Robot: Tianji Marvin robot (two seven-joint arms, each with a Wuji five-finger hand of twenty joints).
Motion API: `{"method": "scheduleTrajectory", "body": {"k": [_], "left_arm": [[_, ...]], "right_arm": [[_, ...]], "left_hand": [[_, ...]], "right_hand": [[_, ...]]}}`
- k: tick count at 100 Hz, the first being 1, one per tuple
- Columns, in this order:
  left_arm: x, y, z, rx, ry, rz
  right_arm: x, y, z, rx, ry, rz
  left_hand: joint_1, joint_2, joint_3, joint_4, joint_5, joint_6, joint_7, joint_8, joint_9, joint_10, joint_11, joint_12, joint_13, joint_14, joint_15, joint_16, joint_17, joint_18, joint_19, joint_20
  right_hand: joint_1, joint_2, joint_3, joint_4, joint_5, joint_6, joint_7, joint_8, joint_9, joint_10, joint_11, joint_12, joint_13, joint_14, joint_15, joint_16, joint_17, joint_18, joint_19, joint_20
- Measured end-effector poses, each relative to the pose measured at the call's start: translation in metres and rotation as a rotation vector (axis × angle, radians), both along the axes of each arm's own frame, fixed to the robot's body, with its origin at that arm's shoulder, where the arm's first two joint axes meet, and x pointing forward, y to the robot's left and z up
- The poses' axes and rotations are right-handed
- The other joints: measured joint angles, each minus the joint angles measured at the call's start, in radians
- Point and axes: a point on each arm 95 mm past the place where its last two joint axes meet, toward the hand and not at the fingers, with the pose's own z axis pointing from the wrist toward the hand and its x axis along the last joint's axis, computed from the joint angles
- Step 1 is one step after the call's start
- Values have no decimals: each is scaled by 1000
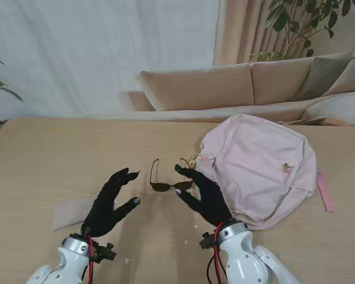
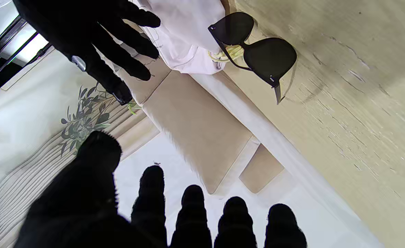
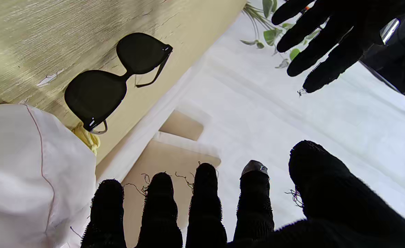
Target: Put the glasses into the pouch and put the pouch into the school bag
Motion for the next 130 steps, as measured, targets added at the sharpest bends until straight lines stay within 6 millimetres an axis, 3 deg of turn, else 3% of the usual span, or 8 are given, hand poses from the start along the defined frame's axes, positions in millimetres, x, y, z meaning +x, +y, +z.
{"method": "scheduleTrajectory", "body": {"k": [57,63,75,89,97,114,130], "left_arm": [[-2,1,1,7,-10,0],[-2,1,1,10,-11,0],[-2,2,2,18,-33,16],[0,3,2,35,-27,5],[2,3,2,81,-37,-4],[20,2,4,359,-31,-13],[44,-4,11,430,22,-21]], "right_arm": [[-4,0,2,1,-20,-6],[-4,0,2,5,-19,-6],[-4,1,4,16,-15,-10],[-4,1,6,9,-32,-18],[-4,0,8,17,-36,-30],[-4,-3,11,33,-37,-46],[-6,-5,13,44,-40,-55]], "left_hand": [[0,0,7,0,0,0,0,0,0,0,0,0,0,0,0,0,0,0,0,0],[0,0,23,0,0,6,3,2,1,0,27,26,0,0,7,32,0,0,12,0],[-12,-54,95,0,0,77,92,43,2,14,102,99,0,0,40,179,-11,0,74,128],[-12,-73,119,0,0,80,117,54,2,26,157,129,0,0,63,287,-28,0,142,299],[-12,-88,136,0,0,86,124,61,2,28,179,137,0,1,65,311,-35,0,163,367],[-12,-116,137,0,0,64,124,62,14,28,205,138,0,1,75,325,-31,0,183,420],[-12,-116,137,0,0,61,122,62,14,28,204,138,0,2,76,334,-25,0,183,435]], "right_hand": [[0,0,-1,0,1,0,0,4,0,0,0,0,0,0,0,0,0,0,0,2],[0,0,-1,0,1,0,0,4,0,0,0,0,0,0,0,1,0,0,0,3],[0,0,-1,0,1,0,0,5,0,0,0,0,0,0,0,1,0,0,0,12],[0,0,-1,0,1,0,0,14,0,0,0,0,0,0,0,1,8,1,0,12],[0,0,-1,0,1,0,0,14,4,0,1,0,0,0,0,1,10,10,0,13],[0,-1,-1,0,1,0,0,14,4,0,1,0,0,0,0,1,10,10,0,13],[0,-4,1,0,1,0,0,14,4,0,1,0,0,0,0,1,12,11,0,15]]}}
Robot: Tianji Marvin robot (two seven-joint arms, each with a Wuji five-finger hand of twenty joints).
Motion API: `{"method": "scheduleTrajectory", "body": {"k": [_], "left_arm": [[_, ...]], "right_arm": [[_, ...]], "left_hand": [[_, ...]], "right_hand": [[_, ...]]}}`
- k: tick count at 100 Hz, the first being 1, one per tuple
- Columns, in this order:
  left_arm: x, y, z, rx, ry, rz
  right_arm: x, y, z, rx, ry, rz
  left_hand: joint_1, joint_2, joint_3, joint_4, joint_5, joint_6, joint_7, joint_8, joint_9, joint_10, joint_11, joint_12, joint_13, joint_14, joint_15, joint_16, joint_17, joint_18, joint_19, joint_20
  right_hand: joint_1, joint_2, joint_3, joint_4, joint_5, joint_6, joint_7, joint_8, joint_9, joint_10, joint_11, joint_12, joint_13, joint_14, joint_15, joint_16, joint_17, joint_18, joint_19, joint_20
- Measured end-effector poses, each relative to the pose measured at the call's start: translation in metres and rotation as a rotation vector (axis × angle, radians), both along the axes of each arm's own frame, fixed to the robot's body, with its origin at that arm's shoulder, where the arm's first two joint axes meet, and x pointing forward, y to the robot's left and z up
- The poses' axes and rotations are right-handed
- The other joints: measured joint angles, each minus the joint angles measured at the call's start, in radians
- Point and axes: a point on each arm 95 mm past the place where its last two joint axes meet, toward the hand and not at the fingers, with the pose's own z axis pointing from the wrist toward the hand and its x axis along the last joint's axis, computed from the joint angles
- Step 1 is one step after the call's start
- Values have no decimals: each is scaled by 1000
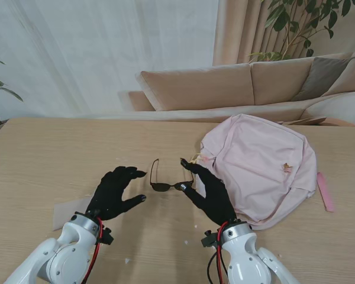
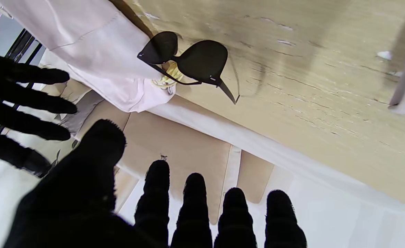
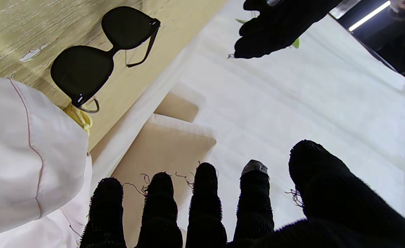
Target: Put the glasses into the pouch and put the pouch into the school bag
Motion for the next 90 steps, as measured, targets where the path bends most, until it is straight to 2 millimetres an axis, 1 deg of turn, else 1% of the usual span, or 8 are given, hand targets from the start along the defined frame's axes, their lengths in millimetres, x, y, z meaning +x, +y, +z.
{"method": "scheduleTrajectory", "body": {"k": [21,35,48,62,66,69,88,90], "left_arm": [[23,-17,4,142,15,-1],[37,-27,-1,233,40,-4],[49,-32,-8,268,48,-3],[56,-37,-11,316,54,-9],[57,-39,-12,340,54,-13],[58,-40,-13,356,54,-15],[63,-45,-20,410,60,-7],[64,-45,-21,413,63,-4]], "right_arm": [[-3,-2,3,9,-9,-15],[-3,-4,5,16,-13,-22],[-4,-5,5,22,-13,-24],[-4,-5,6,26,-16,-25],[-4,-5,6,26,-17,-26],[-4,-5,6,27,-17,-26],[-5,-5,7,28,-19,-27],[-5,-6,7,28,-19,-27]], "left_hand": [[0,0,-5,0,4,-12,-5,0,0,0,0,0,1,0,15,16,2,0,0,11],[0,0,-9,0,12,-48,-24,7,0,-2,0,0,2,0,22,27,4,-2,0,11],[0,0,5,0,22,-82,-38,3,0,-6,-1,0,2,0,54,72,14,-14,-1,20],[-11,-47,63,0,22,-128,-38,3,0,-20,-37,2,2,-1,55,90,14,-29,-1,25],[-11,-51,71,-1,22,-130,-38,3,0,-28,-39,3,2,-1,55,91,14,-29,-1,29],[-11,-61,88,-9,22,-139,-38,3,0,-28,-49,13,2,-1,55,93,15,-29,-1,38],[-12,-62,116,-9,23,-141,-48,12,0,-29,-52,25,2,-2,55,102,22,-29,0,49],[-12,-62,120,-9,49,-141,-48,17,0,-29,-52,25,2,-2,55,102,23,-29,0,49]], "right_hand": [[0,-4,12,0,0,0,0,0,0,0,0,0,0,0,0,0,2,1,0,8],[0,-4,22,0,0,0,0,0,0,0,0,0,0,0,0,0,3,1,0,8],[0,-5,25,0,1,0,0,0,0,0,0,0,0,0,0,0,6,1,1,9],[0,-5,27,0,1,0,0,0,0,0,0,0,0,0,0,0,9,1,1,9],[0,-5,30,0,1,0,0,0,0,0,0,0,0,0,0,0,9,1,1,9],[0,-5,34,0,1,0,0,0,0,0,0,0,0,0,0,0,9,1,1,9],[0,-6,36,0,1,0,0,0,0,0,0,0,1,0,0,0,9,1,1,9],[0,-6,36,0,1,0,0,0,0,0,0,0,1,0,0,0,9,1,1,9]]}}
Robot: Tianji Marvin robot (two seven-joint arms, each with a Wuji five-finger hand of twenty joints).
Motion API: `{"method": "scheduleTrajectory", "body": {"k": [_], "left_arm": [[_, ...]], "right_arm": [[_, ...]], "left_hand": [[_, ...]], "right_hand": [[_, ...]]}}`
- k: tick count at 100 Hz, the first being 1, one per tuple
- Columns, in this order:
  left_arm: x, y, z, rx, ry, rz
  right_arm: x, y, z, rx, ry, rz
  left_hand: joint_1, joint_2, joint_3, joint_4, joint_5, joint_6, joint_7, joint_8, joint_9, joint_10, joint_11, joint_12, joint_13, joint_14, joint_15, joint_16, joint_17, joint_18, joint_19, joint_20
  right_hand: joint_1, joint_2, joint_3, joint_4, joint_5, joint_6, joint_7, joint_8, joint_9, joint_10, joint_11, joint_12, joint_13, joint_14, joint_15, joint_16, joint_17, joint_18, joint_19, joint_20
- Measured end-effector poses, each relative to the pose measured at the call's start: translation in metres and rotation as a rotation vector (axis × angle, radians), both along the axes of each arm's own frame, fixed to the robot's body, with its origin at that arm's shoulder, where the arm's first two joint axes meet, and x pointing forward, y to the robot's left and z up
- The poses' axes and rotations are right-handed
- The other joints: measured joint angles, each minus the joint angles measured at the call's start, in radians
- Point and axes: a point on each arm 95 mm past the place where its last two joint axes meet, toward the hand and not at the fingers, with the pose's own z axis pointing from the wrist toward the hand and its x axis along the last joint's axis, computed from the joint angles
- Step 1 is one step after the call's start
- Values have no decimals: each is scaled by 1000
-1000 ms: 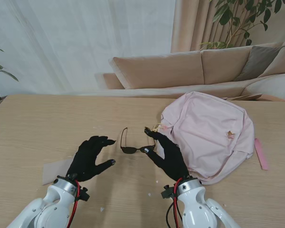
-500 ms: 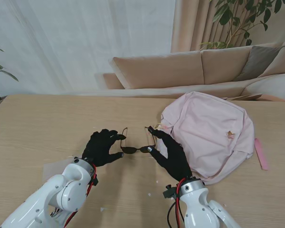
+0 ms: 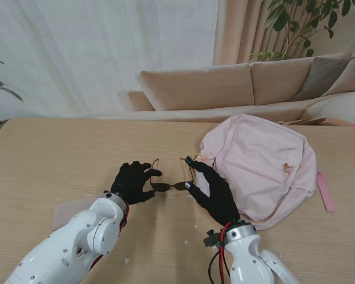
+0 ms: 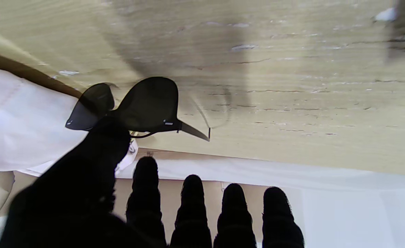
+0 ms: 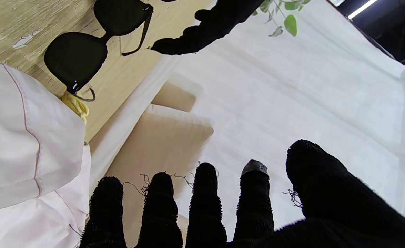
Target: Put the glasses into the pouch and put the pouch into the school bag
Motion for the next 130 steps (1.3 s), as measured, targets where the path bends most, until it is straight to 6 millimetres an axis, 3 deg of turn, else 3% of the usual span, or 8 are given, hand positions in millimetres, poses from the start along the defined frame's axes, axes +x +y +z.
{"method": "scheduleTrajectory", "body": {"k": [40,46,67,71,81,89,108,130], "left_arm": [[11,-6,-17,-8,28,46],[13,-7,-19,-10,27,52],[19,-11,-24,-49,27,89],[20,-12,-25,-54,31,92],[21,-14,-26,-63,41,96],[23,-15,-27,-63,43,97],[25,-17,-30,-86,40,117],[26,-17,-29,-132,36,139]], "right_arm": [[0,-1,0,8,1,-2],[0,-1,0,8,1,-2],[0,-1,0,7,0,-4],[0,-2,0,8,0,-5],[1,-2,0,8,1,-5],[1,-2,0,7,1,-6],[1,-3,0,7,1,-8],[1,-4,0,7,2,-10]], "left_hand": [[1,0,22,0,50,1,26,10,0,0,0,12,0,0,21,13,4,0,1,2],[3,0,22,0,84,0,59,23,0,0,0,14,0,0,24,21,5,-1,1,12],[90,0,21,-4,163,-12,138,68,0,0,30,24,0,-1,35,25,6,-11,1,13],[112,0,-3,-23,187,-12,163,73,0,0,38,24,0,-1,35,26,6,-11,1,13],[173,0,-76,-32,221,-12,220,82,0,0,51,24,0,-1,36,35,6,-11,1,14],[243,0,-167,-33,255,-12,276,81,0,-4,69,24,0,-1,45,36,6,-11,2,14],[352,9,-275,-33,342,-9,374,77,25,-18,122,25,0,-1,63,37,12,-11,2,16],[415,54,-374,-33,334,29,461,116,28,-18,158,25,0,-1,74,41,13,-12,3,27]], "right_hand": [[0,0,1,0,0,0,5,0,0,0,0,0,0,0,0,0,0,0,0,0],[0,0,1,0,0,0,9,0,0,0,0,0,0,0,0,0,0,0,0,0],[0,-1,1,0,1,1,11,0,0,0,0,0,0,0,1,0,1,0,0,0],[0,-1,1,0,1,1,11,0,0,0,0,0,0,0,1,0,1,0,0,0],[0,-1,2,0,1,1,11,0,0,0,0,0,0,0,1,0,1,0,0,0],[0,-1,2,0,1,1,11,0,0,0,0,0,0,0,1,0,1,0,0,0],[0,-1,12,0,25,11,12,0,0,0,0,0,0,0,1,0,2,0,0,0],[0,-9,12,0,25,11,12,0,0,0,0,0,0,0,2,0,2,0,0,0]]}}
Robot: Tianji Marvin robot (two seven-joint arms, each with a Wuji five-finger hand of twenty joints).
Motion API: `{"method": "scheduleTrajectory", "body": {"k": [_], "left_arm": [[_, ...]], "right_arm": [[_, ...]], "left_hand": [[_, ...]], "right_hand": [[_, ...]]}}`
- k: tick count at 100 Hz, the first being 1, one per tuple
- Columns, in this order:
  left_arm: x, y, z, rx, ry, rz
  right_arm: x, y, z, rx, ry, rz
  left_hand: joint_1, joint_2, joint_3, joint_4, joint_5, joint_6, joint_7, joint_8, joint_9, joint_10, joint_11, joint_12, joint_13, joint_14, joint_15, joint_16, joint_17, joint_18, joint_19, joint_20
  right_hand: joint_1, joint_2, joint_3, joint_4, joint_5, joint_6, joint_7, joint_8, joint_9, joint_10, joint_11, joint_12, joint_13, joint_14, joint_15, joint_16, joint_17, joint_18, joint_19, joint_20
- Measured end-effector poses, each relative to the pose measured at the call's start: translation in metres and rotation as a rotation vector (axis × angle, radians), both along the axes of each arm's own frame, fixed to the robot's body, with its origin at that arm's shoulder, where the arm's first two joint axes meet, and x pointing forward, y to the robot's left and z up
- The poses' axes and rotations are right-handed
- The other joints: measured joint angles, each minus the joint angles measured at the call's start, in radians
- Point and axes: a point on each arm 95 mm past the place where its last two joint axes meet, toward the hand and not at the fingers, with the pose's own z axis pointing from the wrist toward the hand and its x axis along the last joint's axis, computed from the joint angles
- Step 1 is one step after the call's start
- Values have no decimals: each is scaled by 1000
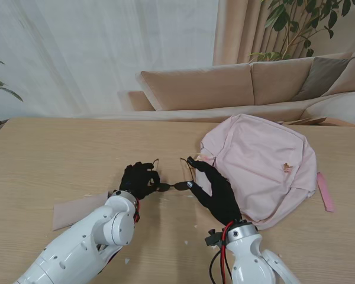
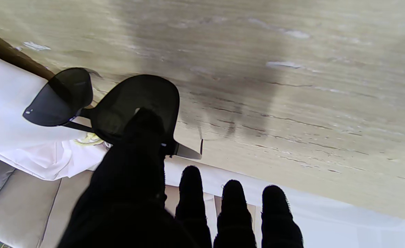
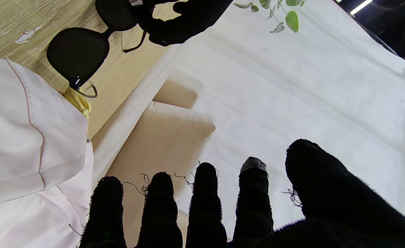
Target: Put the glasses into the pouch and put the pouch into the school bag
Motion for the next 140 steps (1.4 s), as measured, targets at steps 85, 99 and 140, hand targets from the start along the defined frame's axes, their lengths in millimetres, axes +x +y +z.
{"method": "scheduleTrajectory", "body": {"k": [85,99,140], "left_arm": [[-5,8,13,-50,-45,-21],[-9,11,17,-84,-77,-36],[-18,19,29,-163,-162,-74]], "right_arm": [[0,1,0,2,0,0],[0,1,0,2,1,1],[0,5,0,-3,3,8]], "left_hand": [[58,-27,42,-5,9,102,37,226,22,7,159,104,2,0,72,37,11,0,23,26],[58,-36,49,-6,9,102,35,259,87,7,232,238,3,0,161,72,32,0,107,62],[58,-41,52,-16,9,114,34,301,341,18,217,532,107,31,484,97,68,0,791,-2]], "right_hand": [[0,-1,1,0,0,0,8,0,0,0,0,0,0,0,0,0,0,0,0,0],[0,-1,1,0,0,0,9,0,0,0,0,0,0,0,0,0,1,0,0,0],[0,-1,1,0,0,0,9,0,0,0,0,0,0,0,0,0,1,0,0,0]]}}
